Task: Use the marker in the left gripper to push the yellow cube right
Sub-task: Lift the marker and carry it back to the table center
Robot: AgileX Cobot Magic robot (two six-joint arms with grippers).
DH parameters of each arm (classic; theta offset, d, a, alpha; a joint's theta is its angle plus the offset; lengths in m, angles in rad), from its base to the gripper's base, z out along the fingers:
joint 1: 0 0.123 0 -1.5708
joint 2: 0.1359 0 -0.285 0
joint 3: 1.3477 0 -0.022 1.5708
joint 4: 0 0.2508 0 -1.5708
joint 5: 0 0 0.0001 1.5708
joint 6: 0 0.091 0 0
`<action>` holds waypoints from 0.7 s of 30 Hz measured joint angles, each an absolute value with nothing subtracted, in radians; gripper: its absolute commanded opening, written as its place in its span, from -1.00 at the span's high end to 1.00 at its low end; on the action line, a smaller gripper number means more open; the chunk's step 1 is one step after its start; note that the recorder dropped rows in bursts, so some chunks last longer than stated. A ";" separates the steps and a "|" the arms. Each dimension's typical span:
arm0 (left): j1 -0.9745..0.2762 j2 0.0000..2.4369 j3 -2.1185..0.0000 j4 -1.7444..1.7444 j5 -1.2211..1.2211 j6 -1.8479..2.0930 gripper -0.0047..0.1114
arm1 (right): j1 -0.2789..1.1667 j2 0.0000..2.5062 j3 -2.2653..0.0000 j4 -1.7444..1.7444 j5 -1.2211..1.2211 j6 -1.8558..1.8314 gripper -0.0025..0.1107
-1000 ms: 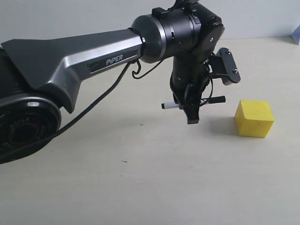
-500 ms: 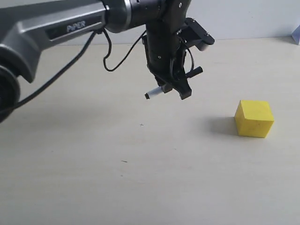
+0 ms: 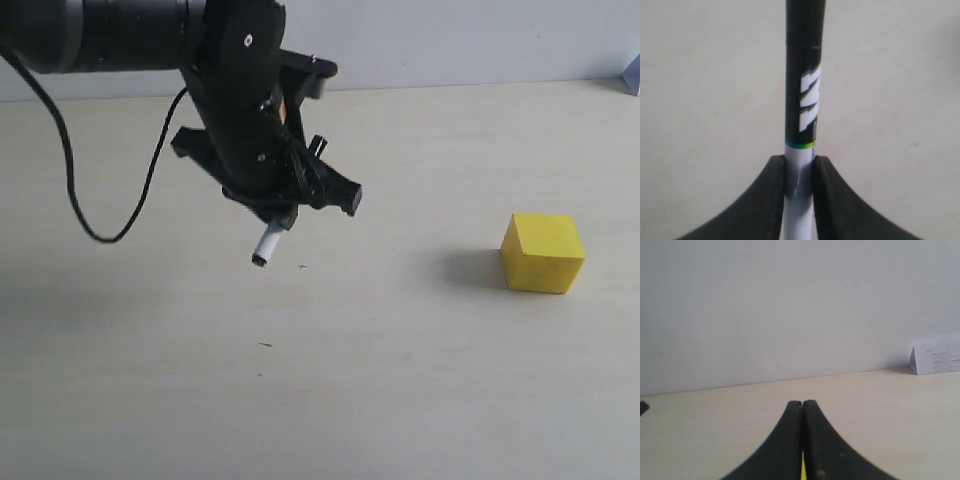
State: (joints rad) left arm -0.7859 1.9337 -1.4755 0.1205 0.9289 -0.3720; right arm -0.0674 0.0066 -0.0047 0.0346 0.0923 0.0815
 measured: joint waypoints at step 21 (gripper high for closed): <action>-0.741 2.069 -1.394 -0.017 0.799 -0.672 0.92 | -0.067 0.007 -0.005 0.035 0.092 0.081 0.96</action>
State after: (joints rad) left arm -0.7408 2.0689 -1.3937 -0.0170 0.7993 -0.6721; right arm -0.0674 0.0066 -0.0047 0.0346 0.0923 0.0815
